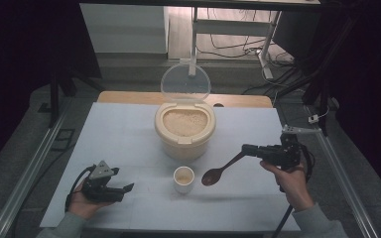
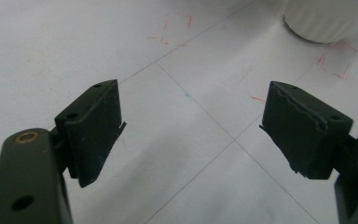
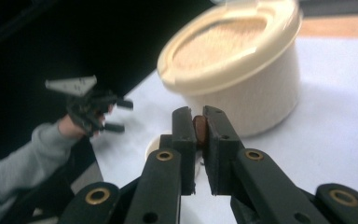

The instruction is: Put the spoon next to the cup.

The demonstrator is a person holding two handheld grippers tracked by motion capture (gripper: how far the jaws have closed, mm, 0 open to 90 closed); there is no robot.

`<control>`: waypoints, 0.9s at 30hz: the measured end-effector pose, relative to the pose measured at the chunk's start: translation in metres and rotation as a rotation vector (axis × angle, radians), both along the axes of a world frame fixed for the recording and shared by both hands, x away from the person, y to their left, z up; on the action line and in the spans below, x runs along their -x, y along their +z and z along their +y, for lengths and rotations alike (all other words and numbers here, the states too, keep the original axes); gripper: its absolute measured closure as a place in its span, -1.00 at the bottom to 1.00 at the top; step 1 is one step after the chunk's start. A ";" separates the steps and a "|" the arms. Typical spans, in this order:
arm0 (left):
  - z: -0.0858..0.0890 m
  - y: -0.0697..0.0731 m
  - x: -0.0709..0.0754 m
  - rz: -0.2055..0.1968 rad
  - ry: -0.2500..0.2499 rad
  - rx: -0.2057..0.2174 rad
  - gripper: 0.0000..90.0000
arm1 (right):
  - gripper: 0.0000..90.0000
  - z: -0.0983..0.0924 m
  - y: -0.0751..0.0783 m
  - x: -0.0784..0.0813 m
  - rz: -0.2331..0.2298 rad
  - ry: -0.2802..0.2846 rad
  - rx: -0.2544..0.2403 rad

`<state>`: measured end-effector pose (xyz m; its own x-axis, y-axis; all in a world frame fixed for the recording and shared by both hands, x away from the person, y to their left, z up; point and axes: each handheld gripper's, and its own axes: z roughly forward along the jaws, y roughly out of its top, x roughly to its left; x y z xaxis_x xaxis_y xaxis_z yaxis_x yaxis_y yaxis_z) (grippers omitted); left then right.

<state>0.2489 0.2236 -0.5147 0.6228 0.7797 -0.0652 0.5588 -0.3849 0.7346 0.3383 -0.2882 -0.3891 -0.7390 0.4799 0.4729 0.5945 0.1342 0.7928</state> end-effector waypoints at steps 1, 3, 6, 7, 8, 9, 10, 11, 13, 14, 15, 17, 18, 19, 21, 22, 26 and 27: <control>0.000 0.000 0.000 0.000 0.000 0.000 -0.56 | 0.86 0.003 -0.002 -0.002 0.014 0.019 0.015; 0.000 0.000 0.000 -0.001 0.000 0.000 -0.56 | 0.86 0.010 -0.007 -0.004 0.035 0.047 0.046; 0.000 0.000 0.000 0.000 0.000 -0.001 -0.56 | 0.86 0.022 -0.015 -0.007 0.047 0.073 0.082; 0.000 0.000 0.000 -0.001 -0.001 -0.001 -0.56 | 0.86 0.025 -0.017 -0.007 0.054 0.085 0.089; 0.000 0.000 0.000 0.000 -0.001 -0.001 -0.56 | 0.86 0.029 -0.020 -0.008 0.058 0.093 0.097; 0.000 0.000 0.000 0.000 -0.002 -0.001 -0.56 | 0.86 0.032 -0.022 -0.009 0.064 0.102 0.103; 0.000 -0.001 0.000 0.001 -0.003 -0.002 -0.56 | 0.86 0.035 -0.024 -0.009 0.072 0.110 0.108; 0.000 -0.001 0.000 0.001 -0.003 -0.003 -0.56 | 0.86 0.038 -0.026 -0.010 0.081 0.123 0.110; 0.000 -0.001 0.000 0.002 -0.003 -0.003 -0.56 | 0.86 0.043 -0.030 -0.012 0.107 0.159 0.118; 0.000 -0.001 0.000 0.002 -0.004 -0.004 -0.56 | 0.86 0.046 -0.032 -0.012 0.108 0.166 0.125; 0.000 -0.001 0.000 0.002 -0.004 -0.005 -0.56 | 0.86 0.049 -0.034 -0.012 0.112 0.176 0.136; -0.001 -0.001 0.000 0.002 -0.004 -0.006 -0.56 | 0.86 0.056 -0.038 -0.013 0.122 0.194 0.155; -0.001 -0.001 0.000 0.002 -0.003 -0.007 -0.56 | 0.86 0.059 -0.040 -0.013 0.122 0.201 0.168; -0.001 -0.001 0.000 0.002 -0.004 -0.007 -0.56 | 0.86 0.062 -0.042 -0.014 0.124 0.207 0.182; -0.001 -0.001 0.000 0.002 -0.004 -0.006 -0.56 | 0.86 0.066 -0.045 -0.016 0.129 0.207 0.183; -0.001 -0.001 0.000 0.003 -0.004 -0.007 -0.56 | 0.85 0.067 -0.046 -0.018 0.132 0.205 0.182; -0.001 -0.001 0.000 0.004 -0.005 -0.009 -0.56 | 0.79 0.071 -0.050 -0.025 0.133 0.188 0.199; -0.001 -0.001 0.000 0.004 -0.005 -0.010 -0.56 | 0.78 0.072 -0.052 -0.027 0.134 0.181 0.211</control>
<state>0.2494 0.2229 -0.5160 0.6265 0.7771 -0.0600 0.5596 -0.3949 0.7286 0.3649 -0.2159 -0.4411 -0.7595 0.4438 0.4756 0.6430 0.4010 0.6525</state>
